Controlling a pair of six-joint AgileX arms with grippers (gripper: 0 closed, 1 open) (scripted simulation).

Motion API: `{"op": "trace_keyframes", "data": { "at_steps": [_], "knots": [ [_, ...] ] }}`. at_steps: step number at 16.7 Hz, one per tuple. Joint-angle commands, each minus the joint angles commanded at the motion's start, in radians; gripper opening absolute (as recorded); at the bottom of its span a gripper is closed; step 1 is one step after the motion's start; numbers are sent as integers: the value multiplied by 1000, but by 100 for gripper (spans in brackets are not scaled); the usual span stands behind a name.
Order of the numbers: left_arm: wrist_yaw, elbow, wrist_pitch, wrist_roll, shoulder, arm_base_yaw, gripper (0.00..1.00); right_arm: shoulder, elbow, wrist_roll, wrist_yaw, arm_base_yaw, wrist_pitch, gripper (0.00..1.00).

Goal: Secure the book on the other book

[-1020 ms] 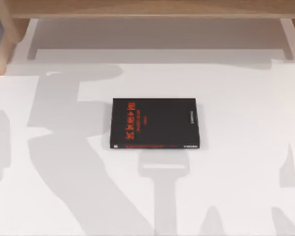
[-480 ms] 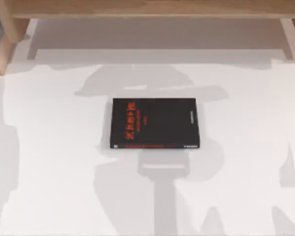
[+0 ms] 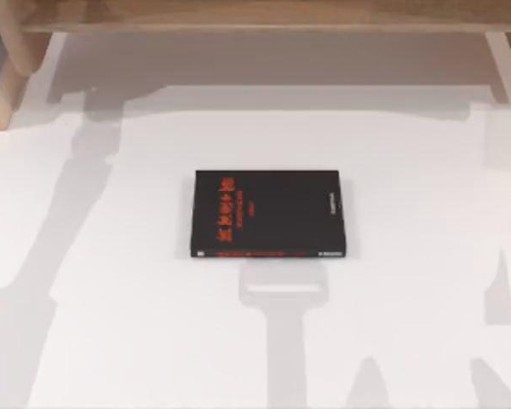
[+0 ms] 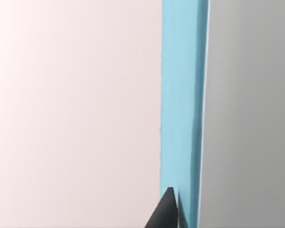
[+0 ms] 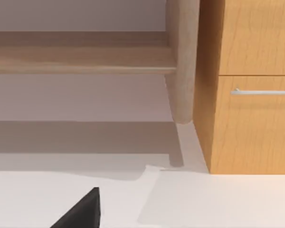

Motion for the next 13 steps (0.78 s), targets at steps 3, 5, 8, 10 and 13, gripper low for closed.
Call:
{"op": "trace_keyframes", "data": {
  "at_steps": [3,5,8,10,13],
  "knots": [
    [-130,-69,-39,137,-33,-220,0,0,0,0,0,0,0,100],
    [-209,-122,-71,221,-12,-353,0,0,0,0,0,0,0,100],
    [-319,-210,-126,334,81,-513,0,0,0,0,0,0,0,100],
    [-382,-268,-162,398,173,-589,0,0,0,0,0,0,0,100],
    [-462,-345,-210,473,321,-668,0,0,0,0,0,0,0,100]
  ]
}}
